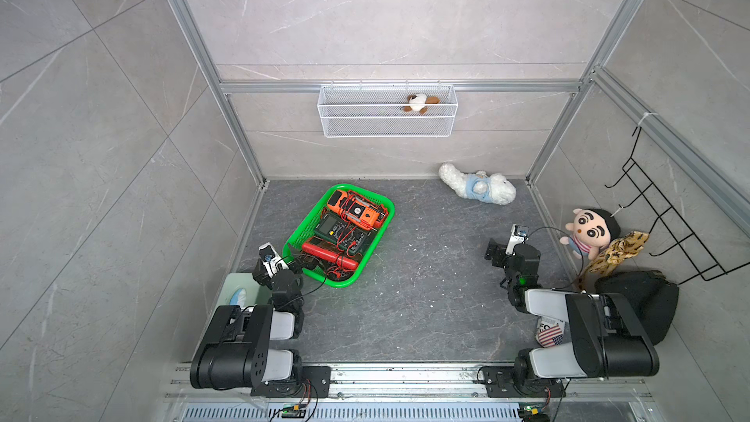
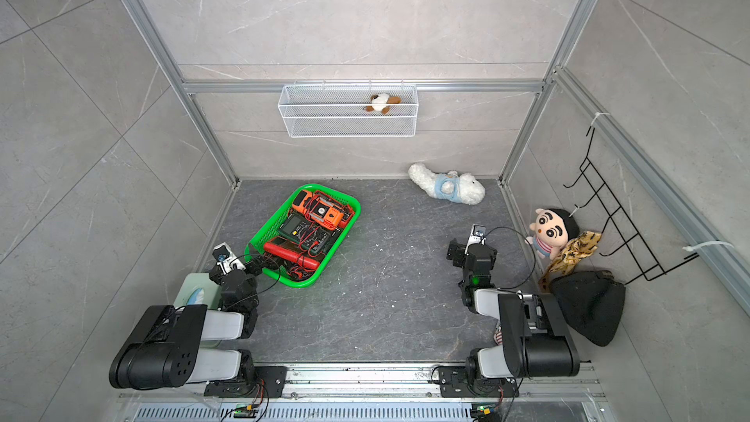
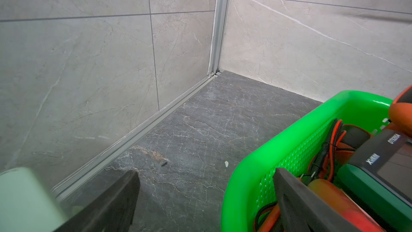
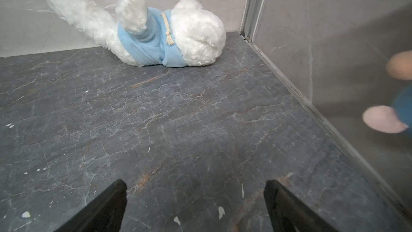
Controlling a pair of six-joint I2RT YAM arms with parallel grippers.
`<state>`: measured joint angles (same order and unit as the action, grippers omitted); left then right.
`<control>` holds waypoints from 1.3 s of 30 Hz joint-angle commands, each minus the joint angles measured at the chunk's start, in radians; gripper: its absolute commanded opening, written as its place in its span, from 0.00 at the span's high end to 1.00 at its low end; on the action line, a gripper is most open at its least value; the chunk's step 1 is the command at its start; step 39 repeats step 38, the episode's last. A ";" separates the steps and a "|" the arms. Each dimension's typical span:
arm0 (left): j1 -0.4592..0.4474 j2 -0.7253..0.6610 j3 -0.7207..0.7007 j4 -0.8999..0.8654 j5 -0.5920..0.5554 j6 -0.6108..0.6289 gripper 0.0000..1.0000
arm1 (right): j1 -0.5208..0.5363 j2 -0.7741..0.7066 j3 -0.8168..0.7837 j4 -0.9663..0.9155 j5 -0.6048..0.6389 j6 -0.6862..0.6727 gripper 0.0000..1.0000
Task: Put the multimeter into the basket
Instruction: Reset both arms
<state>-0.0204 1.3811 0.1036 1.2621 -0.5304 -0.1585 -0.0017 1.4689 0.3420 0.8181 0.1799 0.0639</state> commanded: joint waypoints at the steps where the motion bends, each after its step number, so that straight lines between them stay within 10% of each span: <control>1: 0.022 0.017 0.028 0.000 0.032 -0.014 0.02 | -0.003 0.055 -0.014 0.129 -0.110 -0.038 0.00; 39: 0.077 0.113 0.091 -0.040 0.150 -0.026 0.02 | -0.027 0.061 0.009 0.099 -0.219 -0.067 0.00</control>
